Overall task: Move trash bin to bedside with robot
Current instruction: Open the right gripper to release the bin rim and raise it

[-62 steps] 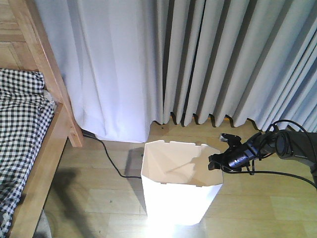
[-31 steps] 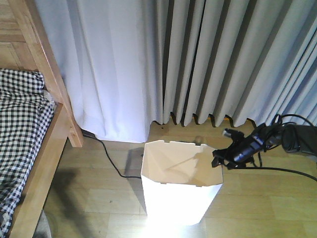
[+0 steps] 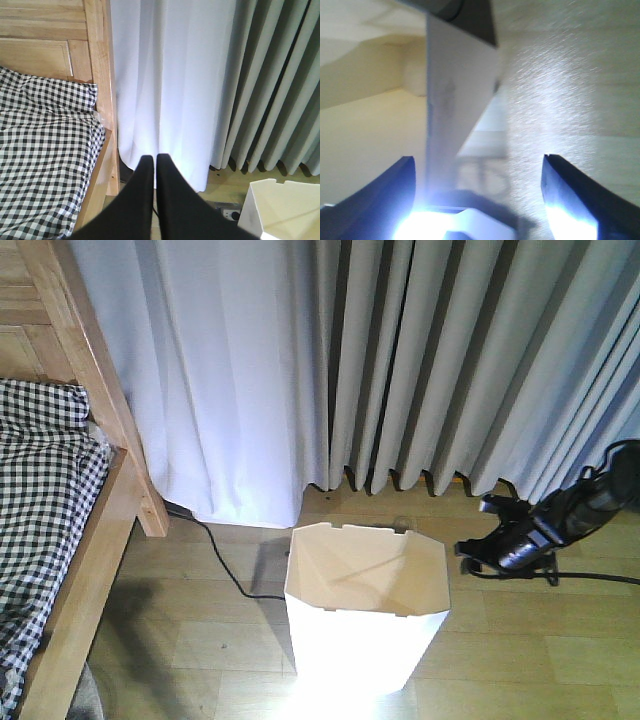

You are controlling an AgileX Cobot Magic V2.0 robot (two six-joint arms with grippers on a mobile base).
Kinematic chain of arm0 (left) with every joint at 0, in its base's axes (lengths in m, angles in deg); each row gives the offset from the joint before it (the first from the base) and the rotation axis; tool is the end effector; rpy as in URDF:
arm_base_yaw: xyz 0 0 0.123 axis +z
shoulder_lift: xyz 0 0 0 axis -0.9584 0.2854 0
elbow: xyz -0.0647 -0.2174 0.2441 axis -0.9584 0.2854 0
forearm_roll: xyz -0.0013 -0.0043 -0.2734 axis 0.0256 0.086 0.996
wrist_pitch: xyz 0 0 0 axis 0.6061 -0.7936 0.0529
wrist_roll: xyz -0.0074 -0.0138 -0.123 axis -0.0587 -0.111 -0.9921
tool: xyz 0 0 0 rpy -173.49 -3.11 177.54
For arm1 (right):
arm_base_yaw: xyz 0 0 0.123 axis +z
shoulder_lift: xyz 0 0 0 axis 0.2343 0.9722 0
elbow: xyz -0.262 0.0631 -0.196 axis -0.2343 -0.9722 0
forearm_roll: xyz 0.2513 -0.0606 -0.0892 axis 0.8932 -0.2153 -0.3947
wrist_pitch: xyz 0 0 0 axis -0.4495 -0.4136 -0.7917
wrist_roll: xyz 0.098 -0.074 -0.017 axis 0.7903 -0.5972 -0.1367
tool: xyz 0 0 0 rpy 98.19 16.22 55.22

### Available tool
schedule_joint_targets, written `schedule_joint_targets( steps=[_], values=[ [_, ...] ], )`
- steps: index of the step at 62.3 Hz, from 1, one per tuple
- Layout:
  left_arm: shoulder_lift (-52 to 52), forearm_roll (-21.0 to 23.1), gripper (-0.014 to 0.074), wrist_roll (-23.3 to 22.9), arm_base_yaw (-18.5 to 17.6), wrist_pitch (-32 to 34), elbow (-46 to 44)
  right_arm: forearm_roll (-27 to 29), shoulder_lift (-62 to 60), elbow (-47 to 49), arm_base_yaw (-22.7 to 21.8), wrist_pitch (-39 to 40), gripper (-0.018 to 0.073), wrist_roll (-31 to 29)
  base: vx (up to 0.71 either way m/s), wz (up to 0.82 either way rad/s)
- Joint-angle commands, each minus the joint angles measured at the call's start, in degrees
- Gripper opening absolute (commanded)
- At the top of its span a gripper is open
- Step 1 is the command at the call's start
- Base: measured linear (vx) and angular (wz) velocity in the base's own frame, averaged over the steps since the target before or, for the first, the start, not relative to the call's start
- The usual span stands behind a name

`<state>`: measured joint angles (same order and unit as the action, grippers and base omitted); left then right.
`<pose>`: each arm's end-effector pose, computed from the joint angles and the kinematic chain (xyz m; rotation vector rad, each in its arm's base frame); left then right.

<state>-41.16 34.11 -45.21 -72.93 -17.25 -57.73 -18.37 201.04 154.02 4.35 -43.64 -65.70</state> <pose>0.0586 0.0020 0.1613 -0.0776 1.8465 -0.0292 0.4462 -0.0491 -0.1616 0.0873 2.9806 0.2520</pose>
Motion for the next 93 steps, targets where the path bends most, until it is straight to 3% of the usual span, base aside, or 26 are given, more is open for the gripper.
schedule_joint_targets(
  steps=[1, 8, 27, 43, 53, 66, 80, 93],
  values=[
    [0.32, 0.13, -0.0006, -0.25, -0.09, 4.02, 0.19, 2.73, -10.02, -6.56, 0.11, 7.23, 0.0521, -7.09, 0.00, 0.00],
    [0.32, 0.13, -0.0006, -0.25, -0.09, 4.02, 0.19, 4.02, -18.16, -14.63, 0.11, 10.06, 0.0521, -9.87, 0.00, 0.00],
    [0.32, 0.13, -0.0006, -0.25, -0.09, 4.02, 0.19, 3.97, -45.50, -29.88, 0.16, 13.96, 0.0521, -9.87, 0.00, 0.00],
    [0.32, 0.13, -0.0006, -0.25, -0.09, 4.02, 0.19, 4.68, -72.93, -34.93, 0.16, 9.26, 0.0521, -9.80, 0.00, 0.00],
    [0.32, 0.13, -0.0006, -0.25, -0.09, 4.02, 0.19, 10.18, -91.05, -37.64, 0.16, 9.32, 0.0521, -9.80, 0.00, 0.00],
    [0.32, 0.13, -0.0006, -0.25, -0.09, 4.02, 0.19, 13.09, -110.88, -43.94, 0.16, 9.18, 0.0521, -9.79, 0.00, 0.00],
    [0.32, 0.13, -0.0006, -0.25, -0.09, 4.02, 0.19, 12.53, -131.49, -54.44, 0.16, 8.53, 0.0521, -10.07, 0.00, 0.00],
    [0.32, 0.13, -0.0006, -0.25, -0.09, 4.02, 0.19, 12.53, -146.99, -63.81, 0.16, 2.22, 0.0521, -10.07, 0.00, 0.00]
  ],
)
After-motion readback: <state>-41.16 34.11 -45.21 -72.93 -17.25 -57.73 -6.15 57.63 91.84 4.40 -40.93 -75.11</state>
